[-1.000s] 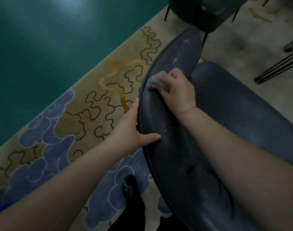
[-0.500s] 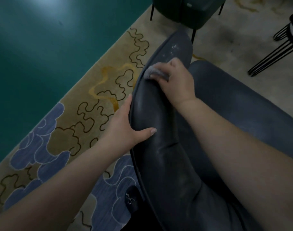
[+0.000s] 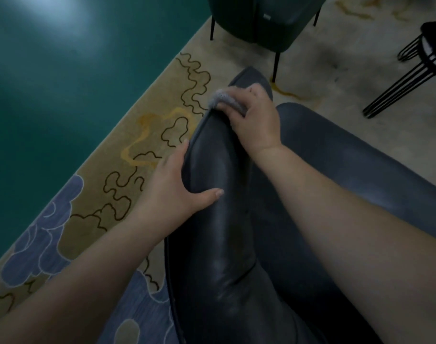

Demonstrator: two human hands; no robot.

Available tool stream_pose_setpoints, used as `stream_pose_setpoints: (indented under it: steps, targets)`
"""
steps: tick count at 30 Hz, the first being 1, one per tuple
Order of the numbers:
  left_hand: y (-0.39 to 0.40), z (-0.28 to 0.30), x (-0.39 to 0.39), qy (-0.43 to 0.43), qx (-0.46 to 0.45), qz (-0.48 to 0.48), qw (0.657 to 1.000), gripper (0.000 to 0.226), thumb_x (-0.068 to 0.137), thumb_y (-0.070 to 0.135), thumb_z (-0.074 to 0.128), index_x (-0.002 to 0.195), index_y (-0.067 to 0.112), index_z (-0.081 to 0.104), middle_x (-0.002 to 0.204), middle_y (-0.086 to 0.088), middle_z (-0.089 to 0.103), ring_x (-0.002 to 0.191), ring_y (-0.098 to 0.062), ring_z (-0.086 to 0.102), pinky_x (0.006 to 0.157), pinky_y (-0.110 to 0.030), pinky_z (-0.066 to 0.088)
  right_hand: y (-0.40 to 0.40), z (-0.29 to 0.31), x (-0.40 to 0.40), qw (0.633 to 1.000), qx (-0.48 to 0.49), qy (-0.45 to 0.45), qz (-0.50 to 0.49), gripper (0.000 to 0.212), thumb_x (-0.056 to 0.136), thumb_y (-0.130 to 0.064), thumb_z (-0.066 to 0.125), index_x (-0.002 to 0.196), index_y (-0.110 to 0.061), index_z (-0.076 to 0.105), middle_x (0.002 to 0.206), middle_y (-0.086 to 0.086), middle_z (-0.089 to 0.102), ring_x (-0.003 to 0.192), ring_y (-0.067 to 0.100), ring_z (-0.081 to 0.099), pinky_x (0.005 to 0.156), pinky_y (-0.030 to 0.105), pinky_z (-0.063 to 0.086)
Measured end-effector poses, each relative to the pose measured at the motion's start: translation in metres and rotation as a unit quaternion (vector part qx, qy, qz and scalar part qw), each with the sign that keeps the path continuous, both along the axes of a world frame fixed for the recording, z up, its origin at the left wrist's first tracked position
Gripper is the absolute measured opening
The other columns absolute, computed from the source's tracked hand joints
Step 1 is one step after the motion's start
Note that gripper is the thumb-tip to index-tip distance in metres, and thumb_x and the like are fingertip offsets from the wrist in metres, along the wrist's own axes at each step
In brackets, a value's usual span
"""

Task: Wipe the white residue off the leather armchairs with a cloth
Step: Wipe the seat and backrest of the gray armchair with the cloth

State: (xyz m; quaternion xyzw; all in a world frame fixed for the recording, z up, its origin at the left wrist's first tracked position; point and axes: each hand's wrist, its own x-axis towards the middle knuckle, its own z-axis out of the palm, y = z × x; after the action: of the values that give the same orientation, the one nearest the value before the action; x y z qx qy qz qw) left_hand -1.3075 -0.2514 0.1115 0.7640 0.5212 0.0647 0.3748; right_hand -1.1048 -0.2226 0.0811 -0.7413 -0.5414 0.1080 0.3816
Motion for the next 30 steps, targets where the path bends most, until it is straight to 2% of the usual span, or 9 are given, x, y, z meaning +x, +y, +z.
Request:
stream_pose_setpoints:
  steps: [3,6,9,12,16,19,22,25,30]
  targets:
    - [0.02,-0.001,0.018,0.001,0.024,-0.018,1.0,0.112,0.054,0.063,0.07,0.15,0.032,0.022,0.146,0.005,0.036,0.126,-0.004,0.034,0.099,-0.023,0.028,-0.007,-0.004,0.002,0.999,0.023,0.017,0.016,0.029,0.087,-0.044,0.061,0.113,-0.032,0.067,0.088,-0.002,0.046,0.079,0.01,0.049,0.072,0.027,0.045]
    - [0.035,-0.006,0.032,-0.001,0.034,-0.041,0.999,0.108,0.058,0.06,0.072,0.15,0.032,0.023,0.146,0.005,0.038,0.128,-0.005,0.035,0.103,-0.024,0.03,-0.031,-0.012,-0.011,0.994,0.081,-0.016,0.065,0.027,0.084,-0.035,0.066,0.11,-0.028,0.07,0.083,-0.003,0.043,0.072,0.005,0.043,0.061,0.017,0.035]
    - [0.046,-0.011,0.042,0.004,0.035,-0.048,0.998,0.112,0.056,0.063,0.072,0.151,0.031,0.021,0.148,0.004,0.037,0.132,-0.011,0.036,0.104,-0.024,0.029,-0.011,-0.016,0.005,0.996,0.079,-0.037,0.035,0.026,0.085,-0.034,0.065,0.109,-0.028,0.07,0.084,-0.001,0.044,0.072,0.011,0.046,0.059,0.022,0.037]
    - [0.06,-0.013,0.056,0.01,0.042,-0.063,0.997,0.116,0.053,0.066,0.071,0.15,0.03,0.02,0.147,0.003,0.037,0.131,-0.012,0.036,0.099,-0.022,0.027,0.023,-0.016,0.032,0.998,0.04,-0.026,-0.036,0.027,0.089,-0.039,0.06,0.114,-0.032,0.066,0.091,-0.001,0.046,0.08,0.016,0.051,0.066,0.024,0.036]
    - [0.077,-0.016,0.076,0.043,0.06,-0.079,0.994,0.117,0.053,0.069,0.071,0.15,0.031,0.018,0.148,0.001,0.037,0.13,-0.016,0.04,0.101,-0.028,0.033,0.038,-0.024,0.059,0.991,-0.005,0.093,-0.095,0.028,0.089,-0.04,0.058,0.116,-0.034,0.066,0.106,-0.001,0.06,0.096,0.013,0.059,0.085,0.03,0.049]
    - [0.088,-0.017,0.091,0.056,0.061,-0.091,0.992,0.117,0.05,0.071,0.067,0.149,0.029,0.02,0.146,0.001,0.041,0.128,-0.017,0.044,0.103,-0.041,0.043,0.012,-0.025,0.034,0.989,0.062,0.125,-0.044,0.028,0.085,-0.034,0.063,0.112,-0.037,0.066,0.098,-0.002,0.059,0.088,0.01,0.058,0.082,0.029,0.05]
    - [0.098,-0.021,0.103,0.055,0.067,-0.086,0.993,0.112,0.048,0.07,0.065,0.144,0.027,0.027,0.136,0.002,0.049,0.12,-0.017,0.051,0.096,-0.041,0.047,0.006,-0.029,0.03,0.991,0.094,0.094,0.008,0.028,0.085,-0.031,0.066,0.113,-0.032,0.068,0.087,-0.001,0.051,0.078,0.011,0.054,0.07,0.029,0.049]
    - [0.098,-0.025,0.105,0.056,0.076,-0.079,0.992,0.114,0.046,0.075,0.061,0.144,0.03,0.025,0.138,0.004,0.047,0.122,-0.016,0.049,0.098,-0.037,0.045,0.044,-0.03,0.061,0.993,0.049,0.093,-0.053,0.025,0.087,-0.037,0.063,0.111,-0.032,0.068,0.092,-0.001,0.053,0.084,0.014,0.056,0.074,0.036,0.05]
    - [0.099,-0.027,0.104,0.044,0.071,-0.071,0.994,0.111,0.048,0.075,0.063,0.144,0.036,0.023,0.135,0.009,0.048,0.119,-0.014,0.05,0.096,-0.038,0.047,0.075,-0.046,0.096,0.974,0.004,0.185,-0.132,0.022,0.092,-0.035,0.057,0.109,-0.03,0.069,0.107,0.001,0.066,0.096,0.011,0.062,0.086,0.03,0.05]
